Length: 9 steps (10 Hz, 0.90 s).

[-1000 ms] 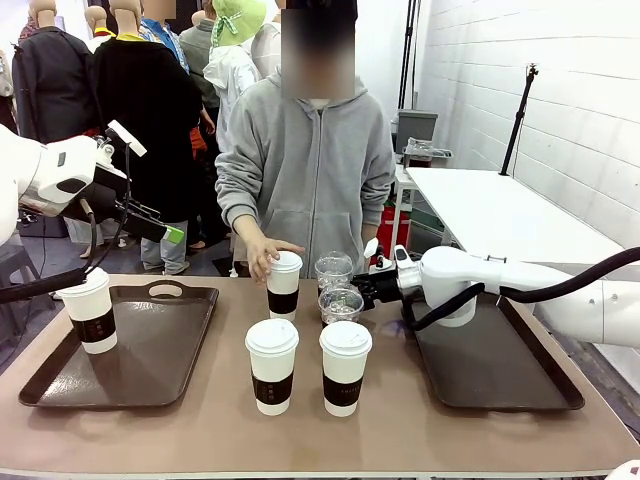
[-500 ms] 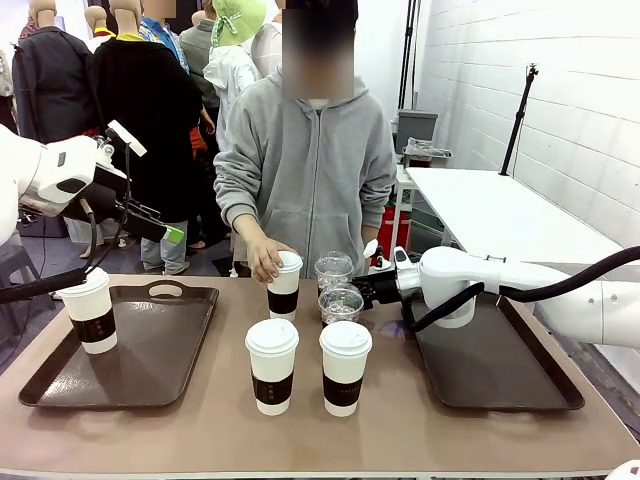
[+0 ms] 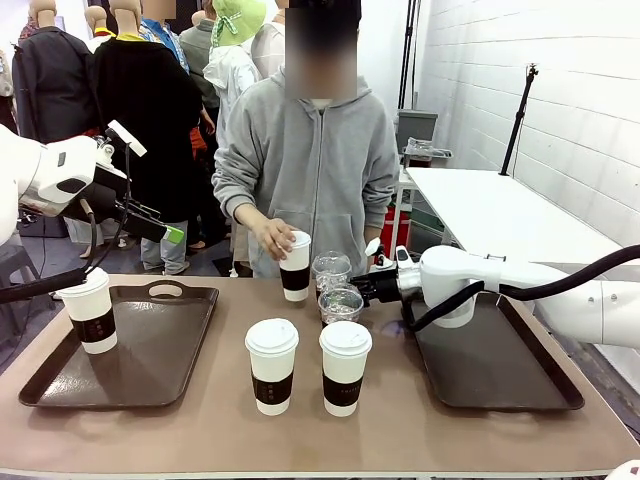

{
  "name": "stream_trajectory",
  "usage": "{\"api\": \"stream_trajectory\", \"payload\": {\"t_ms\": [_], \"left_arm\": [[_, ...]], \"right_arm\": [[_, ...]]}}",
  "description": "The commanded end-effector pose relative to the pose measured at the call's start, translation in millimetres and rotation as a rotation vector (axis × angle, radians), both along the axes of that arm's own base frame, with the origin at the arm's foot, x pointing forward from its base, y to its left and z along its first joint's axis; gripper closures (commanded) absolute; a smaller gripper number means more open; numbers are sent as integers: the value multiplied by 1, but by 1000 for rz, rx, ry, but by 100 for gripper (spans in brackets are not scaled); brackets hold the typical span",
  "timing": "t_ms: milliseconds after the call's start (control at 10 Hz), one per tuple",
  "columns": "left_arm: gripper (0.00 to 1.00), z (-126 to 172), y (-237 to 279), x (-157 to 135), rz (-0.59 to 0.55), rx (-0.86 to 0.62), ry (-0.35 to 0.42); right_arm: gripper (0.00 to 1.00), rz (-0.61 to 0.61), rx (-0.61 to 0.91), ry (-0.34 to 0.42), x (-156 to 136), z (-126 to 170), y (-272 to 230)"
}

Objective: Distribute the coffee onto the tray.
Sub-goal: Pick up one iced Americano and place it on the right Handle tray.

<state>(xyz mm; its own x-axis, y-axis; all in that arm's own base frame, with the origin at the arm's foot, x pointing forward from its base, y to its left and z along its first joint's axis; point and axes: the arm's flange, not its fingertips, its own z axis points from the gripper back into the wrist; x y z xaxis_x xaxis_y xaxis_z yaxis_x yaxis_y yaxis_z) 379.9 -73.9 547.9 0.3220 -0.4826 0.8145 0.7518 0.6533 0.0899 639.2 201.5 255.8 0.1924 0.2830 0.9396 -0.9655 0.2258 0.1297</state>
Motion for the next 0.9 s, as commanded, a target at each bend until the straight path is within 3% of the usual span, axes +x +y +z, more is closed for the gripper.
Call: {"api": "stream_trajectory", "payload": {"t_ms": [0,300,800], "left_arm": [[0,-2,1,2,-2,-5,5],[0,-2,1,2,-2,-5,5],[0,-2,1,2,-2,-5,5]], "right_arm": [[33,-24,30,-39,17,-7,24],[33,-47,62,-55,21,4,15],[33,-37,102,-65,46,60,-29]]}}
